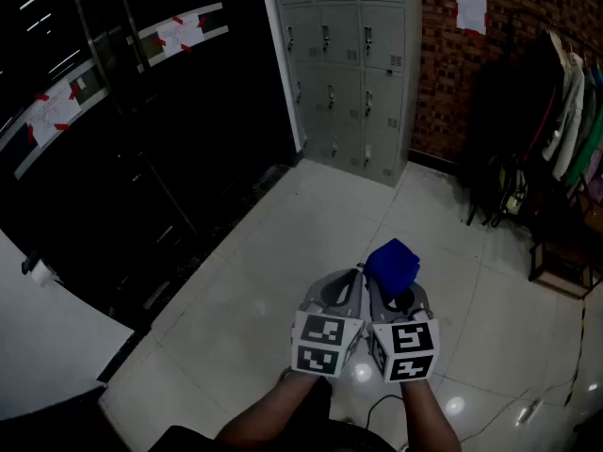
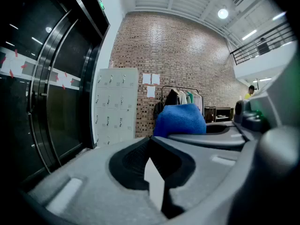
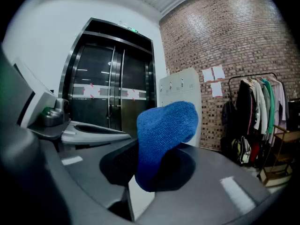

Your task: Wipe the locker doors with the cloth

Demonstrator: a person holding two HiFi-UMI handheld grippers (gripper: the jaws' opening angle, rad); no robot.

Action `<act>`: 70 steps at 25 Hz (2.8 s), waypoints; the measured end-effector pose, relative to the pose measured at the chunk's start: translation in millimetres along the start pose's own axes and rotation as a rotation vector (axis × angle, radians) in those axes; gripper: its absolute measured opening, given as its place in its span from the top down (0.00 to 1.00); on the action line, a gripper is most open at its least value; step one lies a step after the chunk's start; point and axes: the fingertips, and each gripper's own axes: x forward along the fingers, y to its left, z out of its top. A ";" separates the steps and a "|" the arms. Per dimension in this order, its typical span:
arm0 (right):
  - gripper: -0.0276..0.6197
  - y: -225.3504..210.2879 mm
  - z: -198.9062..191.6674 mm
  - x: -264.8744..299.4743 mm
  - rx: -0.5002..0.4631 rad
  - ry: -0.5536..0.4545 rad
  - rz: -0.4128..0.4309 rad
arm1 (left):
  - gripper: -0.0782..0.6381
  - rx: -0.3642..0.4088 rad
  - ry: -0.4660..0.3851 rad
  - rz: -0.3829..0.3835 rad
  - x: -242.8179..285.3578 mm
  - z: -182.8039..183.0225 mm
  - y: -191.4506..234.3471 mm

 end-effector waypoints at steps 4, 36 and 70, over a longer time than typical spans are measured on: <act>0.85 0.9 20.5 60.5 -0.013 0.006 -0.011 | 0.88 -0.016 -0.016 -0.016 36.0 20.7 51.2; 0.85 -134.2 116.9 448.2 -0.032 -0.035 -0.007 | 0.88 0.004 -0.045 -0.038 366.3 122.6 281.0; 0.85 -322.6 186.9 862.0 -0.055 -0.065 -0.036 | 0.88 -0.005 -0.052 -0.099 766.1 224.5 494.4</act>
